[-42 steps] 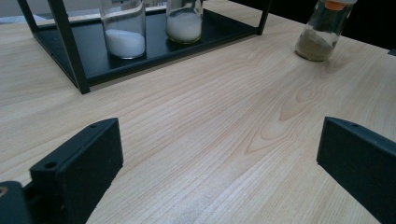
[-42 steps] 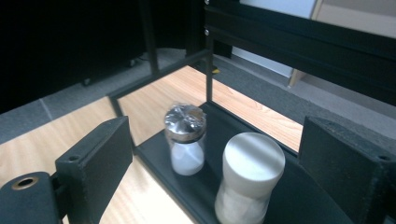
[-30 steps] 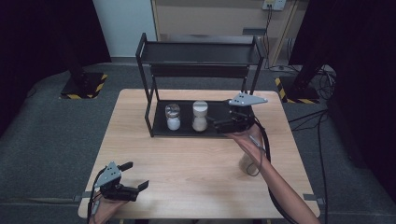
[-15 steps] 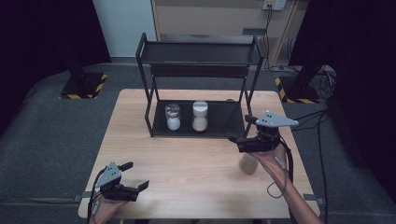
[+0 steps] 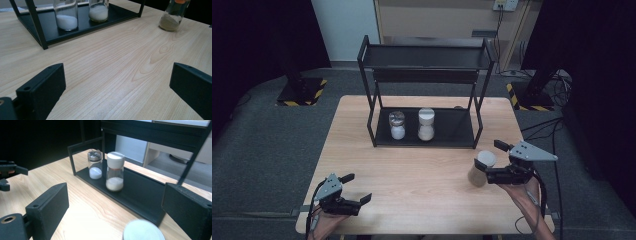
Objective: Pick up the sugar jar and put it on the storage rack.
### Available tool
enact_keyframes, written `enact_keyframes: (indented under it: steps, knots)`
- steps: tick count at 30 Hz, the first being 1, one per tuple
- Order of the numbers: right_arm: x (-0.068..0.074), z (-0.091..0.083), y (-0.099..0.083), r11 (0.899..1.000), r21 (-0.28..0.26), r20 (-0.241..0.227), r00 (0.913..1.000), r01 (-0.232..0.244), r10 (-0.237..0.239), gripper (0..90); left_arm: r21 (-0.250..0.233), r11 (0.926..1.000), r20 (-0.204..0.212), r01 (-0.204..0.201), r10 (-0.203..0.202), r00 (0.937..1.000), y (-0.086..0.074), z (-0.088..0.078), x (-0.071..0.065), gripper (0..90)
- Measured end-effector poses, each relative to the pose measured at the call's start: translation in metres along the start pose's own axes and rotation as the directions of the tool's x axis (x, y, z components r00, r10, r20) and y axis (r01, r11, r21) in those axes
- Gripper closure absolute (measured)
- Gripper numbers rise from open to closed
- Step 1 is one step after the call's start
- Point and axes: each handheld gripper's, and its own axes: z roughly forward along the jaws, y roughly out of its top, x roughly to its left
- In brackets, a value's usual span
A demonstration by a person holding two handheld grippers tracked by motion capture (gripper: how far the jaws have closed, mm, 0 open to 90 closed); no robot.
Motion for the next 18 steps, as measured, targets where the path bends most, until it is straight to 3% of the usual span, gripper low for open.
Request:
enact_keyframes:
  steps: [9, 18]
  knots:
    - [0.001, -0.024, -0.025, 1.000, -0.002, 0.034, 0.9993, -0.018, 0.018, 7.5, 0.000, 1.0000, 0.002, -0.005, 0.005, 1.0000, 0.000, 0.000, 0.000, 0.0]
    - [0.001, -0.035, -0.053, 0.999, 0.008, 0.067, 0.9965, -0.051, 0.050, 7.4, 0.001, 1.0000, 0.003, -0.008, 0.008, 1.0000, 0.001, 0.000, -0.001, 0.0]
